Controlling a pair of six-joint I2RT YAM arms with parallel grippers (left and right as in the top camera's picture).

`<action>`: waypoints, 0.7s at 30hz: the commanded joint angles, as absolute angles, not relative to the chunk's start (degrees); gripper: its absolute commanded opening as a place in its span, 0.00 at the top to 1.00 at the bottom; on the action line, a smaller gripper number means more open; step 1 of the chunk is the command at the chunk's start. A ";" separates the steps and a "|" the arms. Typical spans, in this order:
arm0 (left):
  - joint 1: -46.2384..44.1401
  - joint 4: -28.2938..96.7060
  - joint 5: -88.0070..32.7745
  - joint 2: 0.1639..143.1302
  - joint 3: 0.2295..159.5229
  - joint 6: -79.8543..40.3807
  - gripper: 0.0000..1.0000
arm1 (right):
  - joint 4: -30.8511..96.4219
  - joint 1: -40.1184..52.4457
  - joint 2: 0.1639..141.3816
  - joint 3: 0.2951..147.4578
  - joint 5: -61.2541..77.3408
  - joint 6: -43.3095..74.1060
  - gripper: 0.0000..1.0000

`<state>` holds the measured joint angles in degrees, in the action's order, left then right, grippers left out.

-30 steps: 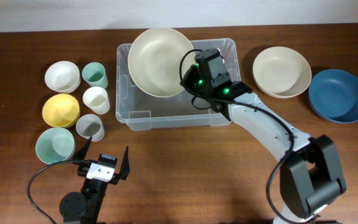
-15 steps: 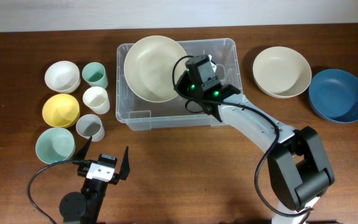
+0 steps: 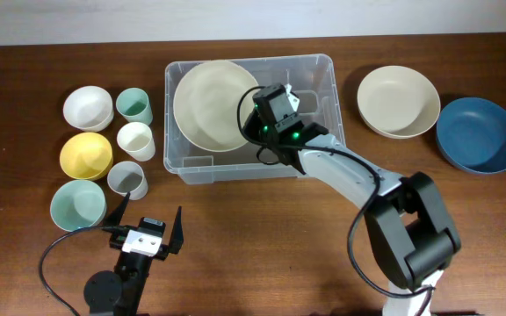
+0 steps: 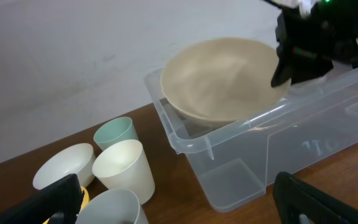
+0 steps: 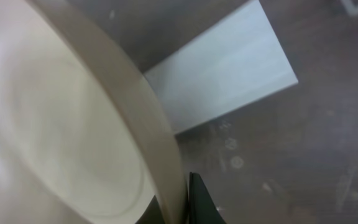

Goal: Pack container
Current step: 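Lower the cream bowl into the container and open the right gripper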

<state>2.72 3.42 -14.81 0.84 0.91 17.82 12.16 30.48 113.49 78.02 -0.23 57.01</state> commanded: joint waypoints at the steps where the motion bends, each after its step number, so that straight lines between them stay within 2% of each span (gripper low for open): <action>1: 3.11 3.44 -15.66 0.67 0.51 17.21 0.00 | 11.77 30.74 114.02 79.53 -1.17 57.52 0.96; 21: 3.11 3.44 -15.66 0.67 0.51 17.21 0.00 | 14.76 30.74 114.02 79.53 -3.46 57.52 0.92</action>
